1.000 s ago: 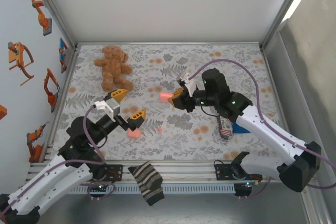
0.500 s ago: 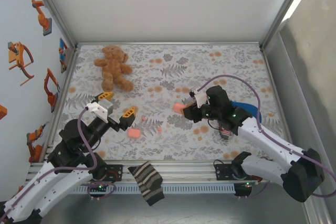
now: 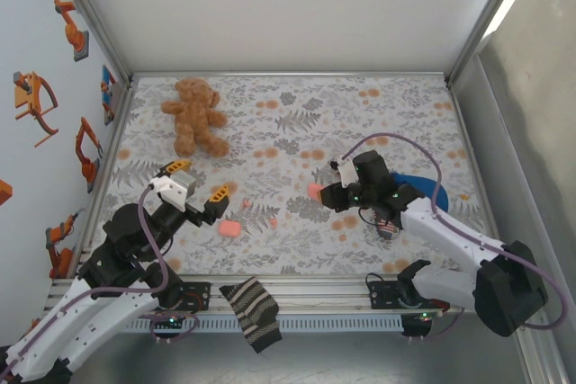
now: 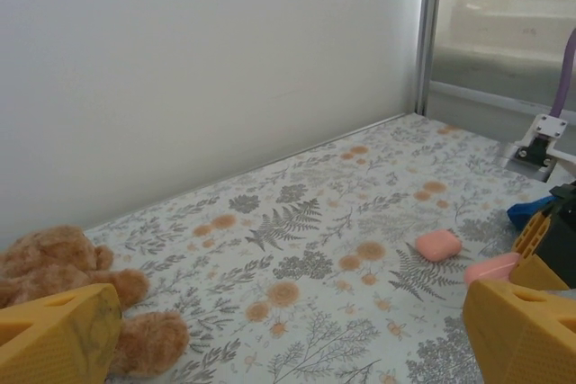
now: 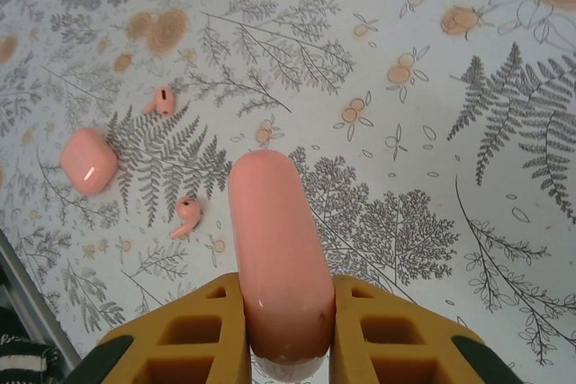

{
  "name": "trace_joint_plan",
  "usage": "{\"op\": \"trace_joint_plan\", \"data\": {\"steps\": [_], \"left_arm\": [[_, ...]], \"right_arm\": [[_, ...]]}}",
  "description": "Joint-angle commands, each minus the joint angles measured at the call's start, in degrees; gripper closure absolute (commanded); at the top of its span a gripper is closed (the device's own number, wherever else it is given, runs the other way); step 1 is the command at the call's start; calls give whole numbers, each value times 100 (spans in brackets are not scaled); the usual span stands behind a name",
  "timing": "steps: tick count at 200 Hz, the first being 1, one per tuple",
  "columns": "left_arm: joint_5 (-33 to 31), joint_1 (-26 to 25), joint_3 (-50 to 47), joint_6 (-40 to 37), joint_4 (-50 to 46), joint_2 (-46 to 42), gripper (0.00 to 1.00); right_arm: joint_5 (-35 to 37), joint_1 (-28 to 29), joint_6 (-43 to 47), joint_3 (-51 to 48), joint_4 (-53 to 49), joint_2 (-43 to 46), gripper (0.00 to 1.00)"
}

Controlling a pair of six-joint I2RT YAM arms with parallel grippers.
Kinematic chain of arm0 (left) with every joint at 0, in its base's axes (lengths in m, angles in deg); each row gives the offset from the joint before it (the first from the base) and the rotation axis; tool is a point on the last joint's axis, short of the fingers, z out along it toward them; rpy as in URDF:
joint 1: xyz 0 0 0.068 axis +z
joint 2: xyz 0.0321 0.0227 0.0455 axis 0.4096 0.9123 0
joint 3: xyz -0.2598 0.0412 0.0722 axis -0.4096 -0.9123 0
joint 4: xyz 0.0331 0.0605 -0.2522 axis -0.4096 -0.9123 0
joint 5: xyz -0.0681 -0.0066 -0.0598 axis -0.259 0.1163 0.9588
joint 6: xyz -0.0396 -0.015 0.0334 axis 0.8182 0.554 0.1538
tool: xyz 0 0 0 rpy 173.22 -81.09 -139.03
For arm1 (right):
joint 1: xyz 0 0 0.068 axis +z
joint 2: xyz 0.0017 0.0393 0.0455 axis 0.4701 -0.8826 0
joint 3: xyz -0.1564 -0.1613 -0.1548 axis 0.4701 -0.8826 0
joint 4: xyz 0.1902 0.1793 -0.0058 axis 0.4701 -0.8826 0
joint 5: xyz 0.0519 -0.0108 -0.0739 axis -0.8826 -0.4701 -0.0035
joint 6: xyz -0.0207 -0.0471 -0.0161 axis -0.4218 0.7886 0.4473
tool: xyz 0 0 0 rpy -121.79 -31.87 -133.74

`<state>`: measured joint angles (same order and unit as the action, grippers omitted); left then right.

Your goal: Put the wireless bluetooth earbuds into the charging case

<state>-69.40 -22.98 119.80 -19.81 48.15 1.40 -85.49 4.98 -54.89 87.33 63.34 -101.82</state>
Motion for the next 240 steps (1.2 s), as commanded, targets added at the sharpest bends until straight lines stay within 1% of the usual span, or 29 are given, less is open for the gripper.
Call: {"op": "trace_joint_plan", "data": {"steps": [1,32,96,137,170,179,214,240], "left_arm": [[-34,22,231,-199,-253,86,4],[52,22,189,-148,-276,130,4],[33,22,214,-257,-389,154,4],[81,22,219,-212,-394,160,4],[113,27,211,-190,-352,161,4],[114,22,203,-199,-353,170,4],[113,22,232,-221,-379,234,4],[65,22,223,-247,-352,247,4]], "right_arm": [[-220,-75,-204,-103,365,-330,98],[-281,-126,-238,-111,596,-727,99],[-377,-181,-220,-32,698,-1432,98],[-504,-208,-292,-55,869,-1758,98],[-537,-225,-359,-94,988,-1858,96],[-510,-230,-368,-99,988,-1853,93],[-393,-252,-361,-103,936,-1802,74],[-305,-260,-340,-103,909,-1731,65]]}}
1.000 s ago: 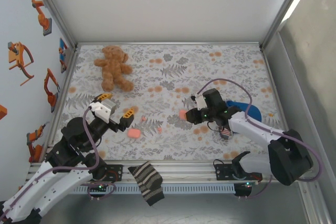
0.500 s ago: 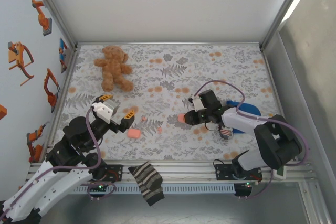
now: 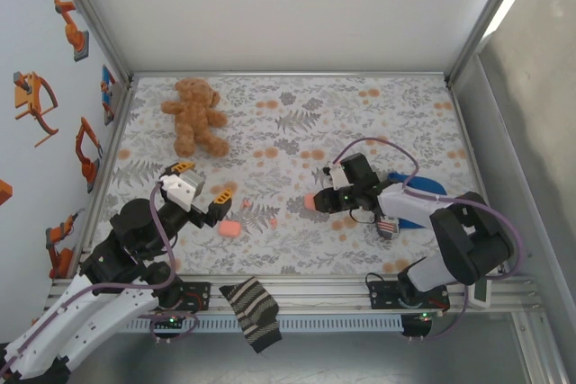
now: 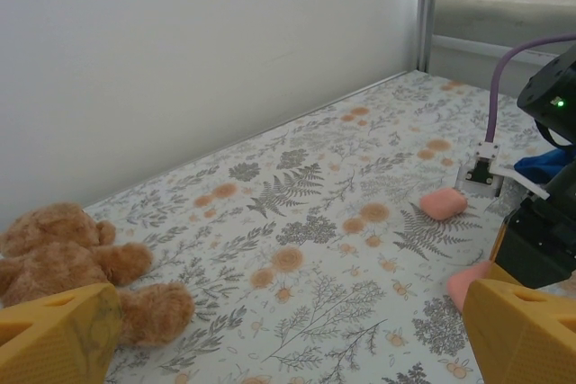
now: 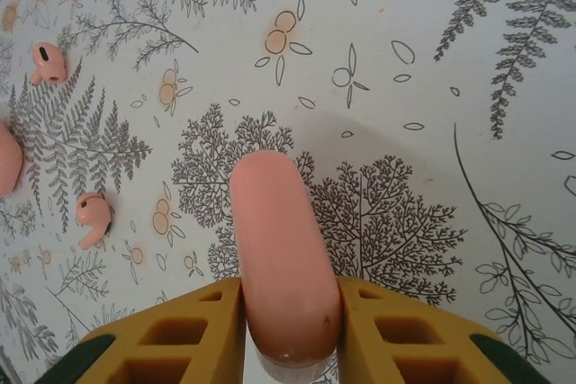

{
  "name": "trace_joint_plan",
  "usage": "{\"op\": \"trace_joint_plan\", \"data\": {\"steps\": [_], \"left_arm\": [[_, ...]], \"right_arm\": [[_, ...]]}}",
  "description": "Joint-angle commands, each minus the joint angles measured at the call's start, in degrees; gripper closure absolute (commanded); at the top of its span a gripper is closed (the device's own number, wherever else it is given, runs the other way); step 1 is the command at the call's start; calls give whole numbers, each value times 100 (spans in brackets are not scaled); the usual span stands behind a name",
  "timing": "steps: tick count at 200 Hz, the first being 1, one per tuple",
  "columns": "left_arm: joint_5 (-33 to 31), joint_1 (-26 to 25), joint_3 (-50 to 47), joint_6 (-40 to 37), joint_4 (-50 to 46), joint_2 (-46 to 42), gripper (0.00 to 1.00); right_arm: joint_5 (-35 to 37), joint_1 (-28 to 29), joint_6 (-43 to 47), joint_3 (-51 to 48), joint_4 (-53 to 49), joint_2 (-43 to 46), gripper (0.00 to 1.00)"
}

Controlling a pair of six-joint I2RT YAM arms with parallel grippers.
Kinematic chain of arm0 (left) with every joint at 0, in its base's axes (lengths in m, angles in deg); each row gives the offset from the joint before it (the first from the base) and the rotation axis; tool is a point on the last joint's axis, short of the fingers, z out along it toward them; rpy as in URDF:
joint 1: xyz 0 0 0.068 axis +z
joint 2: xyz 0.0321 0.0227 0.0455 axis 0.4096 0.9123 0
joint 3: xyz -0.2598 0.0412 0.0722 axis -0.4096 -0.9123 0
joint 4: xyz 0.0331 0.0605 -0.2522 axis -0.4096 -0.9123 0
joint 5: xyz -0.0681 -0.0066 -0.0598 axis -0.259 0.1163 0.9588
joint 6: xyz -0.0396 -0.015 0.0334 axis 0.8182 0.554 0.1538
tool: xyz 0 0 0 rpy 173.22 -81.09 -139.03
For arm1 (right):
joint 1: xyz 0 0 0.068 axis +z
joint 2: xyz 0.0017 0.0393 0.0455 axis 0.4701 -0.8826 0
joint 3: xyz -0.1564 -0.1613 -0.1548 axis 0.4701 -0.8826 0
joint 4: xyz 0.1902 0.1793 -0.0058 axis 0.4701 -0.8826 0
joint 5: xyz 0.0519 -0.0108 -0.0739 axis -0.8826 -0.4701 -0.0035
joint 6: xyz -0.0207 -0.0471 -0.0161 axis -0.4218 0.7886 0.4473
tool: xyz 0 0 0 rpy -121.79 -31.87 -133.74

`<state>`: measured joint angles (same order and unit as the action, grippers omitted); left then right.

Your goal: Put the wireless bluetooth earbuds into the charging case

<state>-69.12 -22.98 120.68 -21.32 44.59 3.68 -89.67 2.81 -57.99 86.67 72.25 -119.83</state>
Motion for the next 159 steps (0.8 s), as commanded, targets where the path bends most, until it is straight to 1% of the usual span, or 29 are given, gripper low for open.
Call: {"op": "trace_joint_plan", "data": {"steps": [1,43,63,91,116,128,153,155,159], "left_arm": [[34,22,133,-94,4,17,4],[-73,22,142,-123,-30,19,4],[-138,22,165,-126,-46,7,4],[-495,24,208,-106,-125,22,4],[-938,27,227,-71,-239,22,4],[-1157,30,212,-49,-259,-6,4],[-1946,39,129,39,-251,-89,4],[-1987,40,124,39,-251,-100,4],[-2049,47,106,47,-256,-124,4]], "right_arm": [[120,-44,-30,-37,22,75,65],[383,-61,88,13,-191,250,55],[517,-70,162,67,-336,411,52],[548,-68,268,180,-561,814,50],[569,-62,337,191,-600,1356,44],[514,-61,338,154,-532,1629,38],[370,-6,351,62,-319,2160,28],[366,3,353,56,-306,2193,26],[365,24,368,44,-283,2276,17]]}}
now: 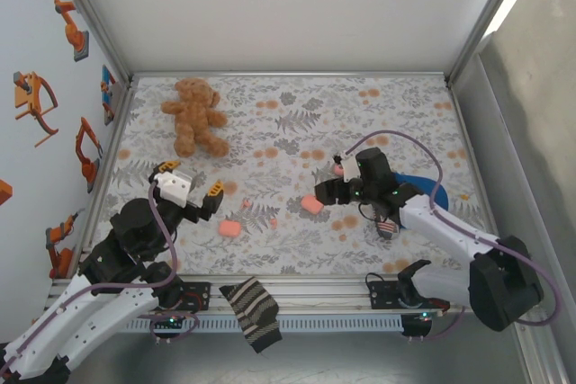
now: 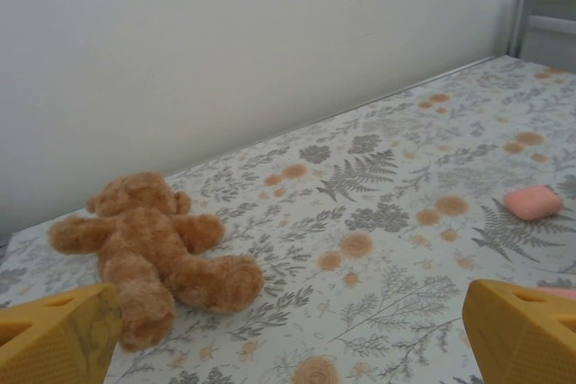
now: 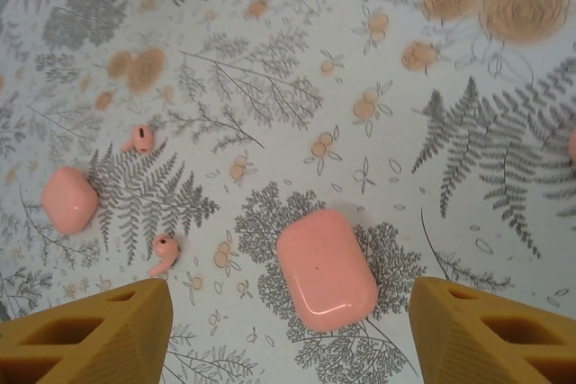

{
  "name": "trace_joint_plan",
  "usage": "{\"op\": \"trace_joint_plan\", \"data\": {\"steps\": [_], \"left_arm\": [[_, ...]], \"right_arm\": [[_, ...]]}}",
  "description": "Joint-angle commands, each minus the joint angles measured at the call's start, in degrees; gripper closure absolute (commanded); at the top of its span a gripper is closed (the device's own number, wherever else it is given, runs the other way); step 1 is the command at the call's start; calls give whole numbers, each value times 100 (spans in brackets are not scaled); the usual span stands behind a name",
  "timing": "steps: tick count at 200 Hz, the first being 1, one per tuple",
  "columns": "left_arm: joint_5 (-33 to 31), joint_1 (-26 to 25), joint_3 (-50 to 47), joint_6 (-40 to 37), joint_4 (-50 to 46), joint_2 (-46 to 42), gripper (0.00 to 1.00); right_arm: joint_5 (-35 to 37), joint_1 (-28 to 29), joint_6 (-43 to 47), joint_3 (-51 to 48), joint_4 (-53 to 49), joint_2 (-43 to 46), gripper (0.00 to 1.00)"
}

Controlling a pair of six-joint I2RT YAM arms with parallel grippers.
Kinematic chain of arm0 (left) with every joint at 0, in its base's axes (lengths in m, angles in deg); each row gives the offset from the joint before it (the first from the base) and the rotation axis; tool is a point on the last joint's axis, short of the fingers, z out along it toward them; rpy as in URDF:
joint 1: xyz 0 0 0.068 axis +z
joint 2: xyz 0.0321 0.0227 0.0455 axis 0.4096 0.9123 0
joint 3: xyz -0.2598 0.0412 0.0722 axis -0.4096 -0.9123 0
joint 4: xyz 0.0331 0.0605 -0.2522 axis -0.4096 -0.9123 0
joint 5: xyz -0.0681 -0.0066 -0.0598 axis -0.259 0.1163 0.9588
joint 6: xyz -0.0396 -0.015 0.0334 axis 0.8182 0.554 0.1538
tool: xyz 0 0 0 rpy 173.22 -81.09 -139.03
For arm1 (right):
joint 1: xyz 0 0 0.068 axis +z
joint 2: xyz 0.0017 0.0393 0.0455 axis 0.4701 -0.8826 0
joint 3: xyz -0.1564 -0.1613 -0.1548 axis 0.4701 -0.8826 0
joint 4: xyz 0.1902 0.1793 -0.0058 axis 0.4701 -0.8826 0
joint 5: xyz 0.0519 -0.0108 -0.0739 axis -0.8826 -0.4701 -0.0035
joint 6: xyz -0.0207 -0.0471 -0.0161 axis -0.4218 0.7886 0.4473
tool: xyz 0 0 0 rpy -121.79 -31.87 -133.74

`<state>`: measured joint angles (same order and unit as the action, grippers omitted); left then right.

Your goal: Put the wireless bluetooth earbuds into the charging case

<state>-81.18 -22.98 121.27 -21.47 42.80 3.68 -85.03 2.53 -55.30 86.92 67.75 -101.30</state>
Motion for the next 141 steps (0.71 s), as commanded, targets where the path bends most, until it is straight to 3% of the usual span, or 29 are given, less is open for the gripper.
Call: {"op": "trace_joint_plan", "data": {"steps": [1,7,10,68,104,141], "left_arm": [[-856,48,46,63,-79,-130,4],[-907,64,24,71,-77,-184,4],[-907,68,21,72,-78,-202,4],[-928,285,143,259,-404,-262,4],[-1169,617,521,381,-938,232,4],[-755,1135,933,391,-1292,658,4]], "right_arm": [[-98,58,102,19,172,440,16],[-86,108,131,18,186,541,2],[-77,131,158,18,184,586,1],[680,1119,813,218,202,933,1],[1488,1895,1178,424,390,661,1],[1949,2536,1563,620,720,87,1]]}}
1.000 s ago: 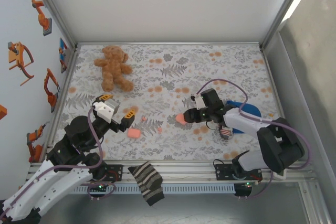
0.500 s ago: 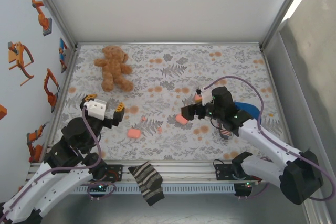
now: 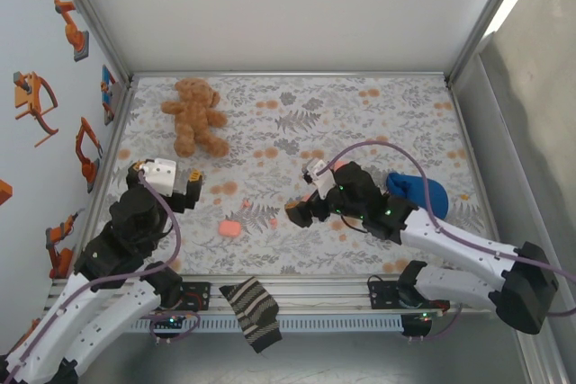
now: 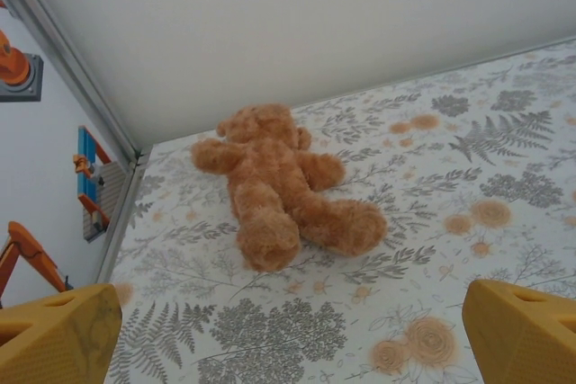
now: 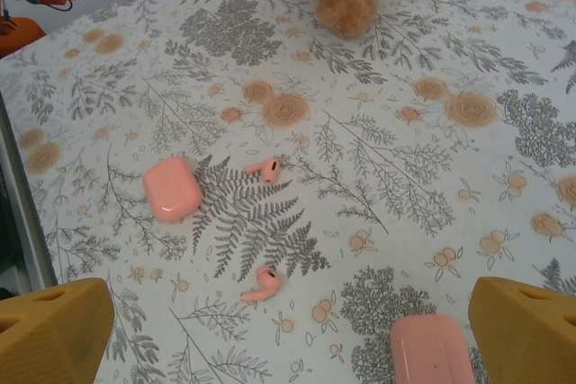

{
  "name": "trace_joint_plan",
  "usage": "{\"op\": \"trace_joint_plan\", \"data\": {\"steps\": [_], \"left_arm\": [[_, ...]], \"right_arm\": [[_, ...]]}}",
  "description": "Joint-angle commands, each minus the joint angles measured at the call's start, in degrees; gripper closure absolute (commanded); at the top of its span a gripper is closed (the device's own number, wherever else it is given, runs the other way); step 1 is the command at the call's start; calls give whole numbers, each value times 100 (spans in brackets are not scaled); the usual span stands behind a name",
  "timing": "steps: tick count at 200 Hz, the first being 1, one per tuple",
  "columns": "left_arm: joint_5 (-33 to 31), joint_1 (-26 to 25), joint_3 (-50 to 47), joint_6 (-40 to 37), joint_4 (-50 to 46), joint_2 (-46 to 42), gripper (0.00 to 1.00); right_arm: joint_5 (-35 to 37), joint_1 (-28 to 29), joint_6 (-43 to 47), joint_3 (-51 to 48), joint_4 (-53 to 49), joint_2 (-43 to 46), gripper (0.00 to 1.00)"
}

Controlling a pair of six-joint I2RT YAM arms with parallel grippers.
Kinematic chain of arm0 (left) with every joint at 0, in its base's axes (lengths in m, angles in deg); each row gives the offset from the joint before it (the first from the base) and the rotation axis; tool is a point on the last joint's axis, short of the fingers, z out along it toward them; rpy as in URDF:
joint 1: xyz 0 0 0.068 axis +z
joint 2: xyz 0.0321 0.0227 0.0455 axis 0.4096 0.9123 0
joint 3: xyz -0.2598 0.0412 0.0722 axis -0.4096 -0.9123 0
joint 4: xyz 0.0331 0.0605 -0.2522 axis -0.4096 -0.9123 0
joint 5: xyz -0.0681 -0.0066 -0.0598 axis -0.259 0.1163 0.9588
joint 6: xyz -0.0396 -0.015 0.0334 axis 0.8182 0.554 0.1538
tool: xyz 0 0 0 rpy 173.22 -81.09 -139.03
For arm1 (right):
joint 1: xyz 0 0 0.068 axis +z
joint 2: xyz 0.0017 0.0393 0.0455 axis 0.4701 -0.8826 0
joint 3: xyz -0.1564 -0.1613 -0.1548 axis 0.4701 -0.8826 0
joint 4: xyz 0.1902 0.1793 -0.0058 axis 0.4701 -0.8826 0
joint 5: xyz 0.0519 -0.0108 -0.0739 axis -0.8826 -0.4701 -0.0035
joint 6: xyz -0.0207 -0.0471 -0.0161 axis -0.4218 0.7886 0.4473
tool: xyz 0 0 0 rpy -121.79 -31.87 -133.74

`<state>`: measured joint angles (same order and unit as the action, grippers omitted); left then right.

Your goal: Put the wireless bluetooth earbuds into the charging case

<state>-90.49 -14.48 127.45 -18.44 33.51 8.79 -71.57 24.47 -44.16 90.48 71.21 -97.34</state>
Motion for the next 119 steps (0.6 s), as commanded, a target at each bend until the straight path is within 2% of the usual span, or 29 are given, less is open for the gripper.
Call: {"op": "trace_joint_plan", "data": {"steps": [1,31,68,94,119], "left_arm": [[184,300,323,86,-377,145,4],[962,1080,535,-3,-645,210,4],[2268,2376,568,100,-822,406,4],[3319,3278,409,342,-659,614,4],[4028,3944,132,669,-327,728,4]], "right_arm": [[612,353,462,275,380,-325,1],[924,864,989,355,783,-799,1],[931,1273,1681,564,1182,-1594,1],[921,1456,2129,1020,1013,-2361,2],[1016,1649,2459,1528,848,-3073,3]]}}
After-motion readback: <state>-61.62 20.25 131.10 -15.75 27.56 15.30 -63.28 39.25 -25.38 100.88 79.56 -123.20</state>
